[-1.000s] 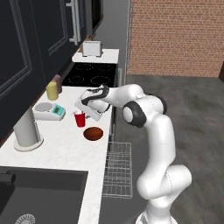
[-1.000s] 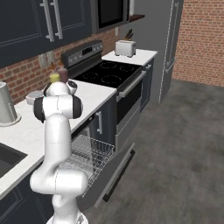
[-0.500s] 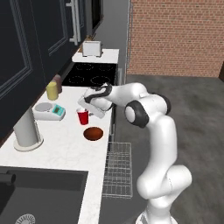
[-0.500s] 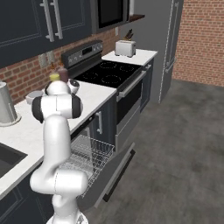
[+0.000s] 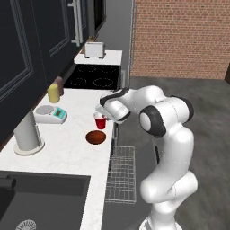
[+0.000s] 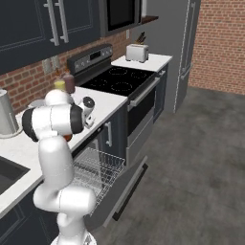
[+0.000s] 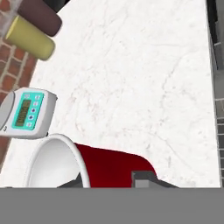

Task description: Pick up the cup and bowl from the counter, place them in the dishwasher, and close the dishwasher door.

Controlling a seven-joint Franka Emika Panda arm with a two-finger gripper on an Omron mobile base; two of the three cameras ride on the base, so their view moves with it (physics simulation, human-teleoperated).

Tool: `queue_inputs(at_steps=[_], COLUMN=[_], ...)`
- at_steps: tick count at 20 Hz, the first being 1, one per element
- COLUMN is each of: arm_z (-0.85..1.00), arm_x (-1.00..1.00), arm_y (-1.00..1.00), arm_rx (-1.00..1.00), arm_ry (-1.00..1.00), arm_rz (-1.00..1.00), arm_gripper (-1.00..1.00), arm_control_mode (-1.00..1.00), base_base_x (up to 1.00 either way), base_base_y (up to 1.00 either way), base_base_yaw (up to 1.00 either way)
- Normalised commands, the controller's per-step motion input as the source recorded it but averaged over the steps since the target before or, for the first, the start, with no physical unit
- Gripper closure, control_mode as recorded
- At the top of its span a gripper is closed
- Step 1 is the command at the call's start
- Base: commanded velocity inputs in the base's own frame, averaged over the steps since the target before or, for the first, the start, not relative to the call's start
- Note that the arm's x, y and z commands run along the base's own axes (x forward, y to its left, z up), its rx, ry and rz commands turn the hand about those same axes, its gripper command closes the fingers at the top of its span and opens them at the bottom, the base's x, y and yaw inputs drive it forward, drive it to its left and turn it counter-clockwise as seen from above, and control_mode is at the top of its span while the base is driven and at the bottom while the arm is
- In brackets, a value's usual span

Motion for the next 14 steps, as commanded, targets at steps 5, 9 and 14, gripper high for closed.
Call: queue_inputs(at_steps=[5,9,14], arm_z=[0.33,0.58,0.51], arm_x=[-0.80,-0.69,-0.63], arm_y=[-0.88,-0.88,-0.79], arm_rx=[0.01,0.04,0.04], arm_ry=[-0.01,0.00,0.00], arm_rz=[-0.01,-0.02,-0.02], arm_gripper=[1.00,1.00,1.00], arm_control_mode=[-1.00,-1.00,-1.00], base_base_x=[0.00,0.00,0.00], base_base_y=[0.00,0.00,0.00], base_base_yaw=[0.00,0.00,0.00])
